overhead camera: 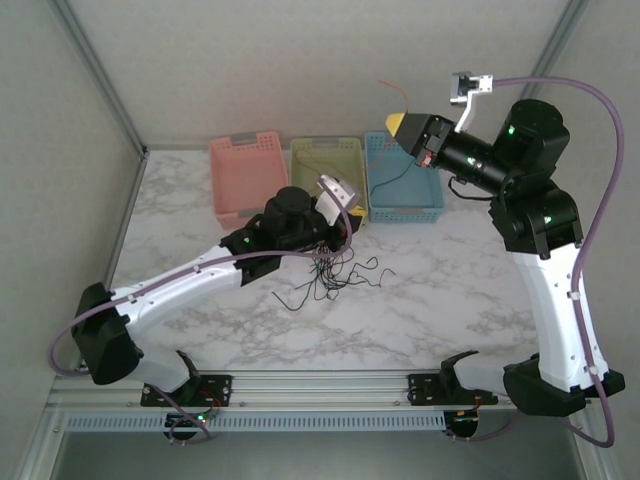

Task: Untangle the cables

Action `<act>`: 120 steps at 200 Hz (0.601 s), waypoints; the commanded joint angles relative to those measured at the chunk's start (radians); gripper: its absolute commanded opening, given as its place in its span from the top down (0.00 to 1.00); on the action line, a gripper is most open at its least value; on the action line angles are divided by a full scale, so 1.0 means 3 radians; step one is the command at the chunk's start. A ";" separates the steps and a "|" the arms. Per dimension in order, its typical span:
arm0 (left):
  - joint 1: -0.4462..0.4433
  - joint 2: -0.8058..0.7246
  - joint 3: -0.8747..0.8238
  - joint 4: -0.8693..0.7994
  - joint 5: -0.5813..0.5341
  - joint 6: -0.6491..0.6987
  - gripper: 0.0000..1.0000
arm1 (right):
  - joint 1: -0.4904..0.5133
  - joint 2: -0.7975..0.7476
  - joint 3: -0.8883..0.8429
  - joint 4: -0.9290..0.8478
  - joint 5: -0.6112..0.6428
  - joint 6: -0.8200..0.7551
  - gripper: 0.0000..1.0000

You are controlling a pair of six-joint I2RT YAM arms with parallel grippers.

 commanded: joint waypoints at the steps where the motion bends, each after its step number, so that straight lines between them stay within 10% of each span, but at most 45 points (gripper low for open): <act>1: 0.0018 -0.0327 0.0025 -0.0088 -0.0064 -0.0056 1.00 | 0.0022 -0.0113 -0.0170 -0.0065 0.0140 -0.0140 1.00; 120: 0.0094 -0.0387 0.2273 -0.1855 -0.0572 0.0245 1.00 | 0.0022 -0.0343 -0.1497 0.0147 0.0584 -0.0249 1.00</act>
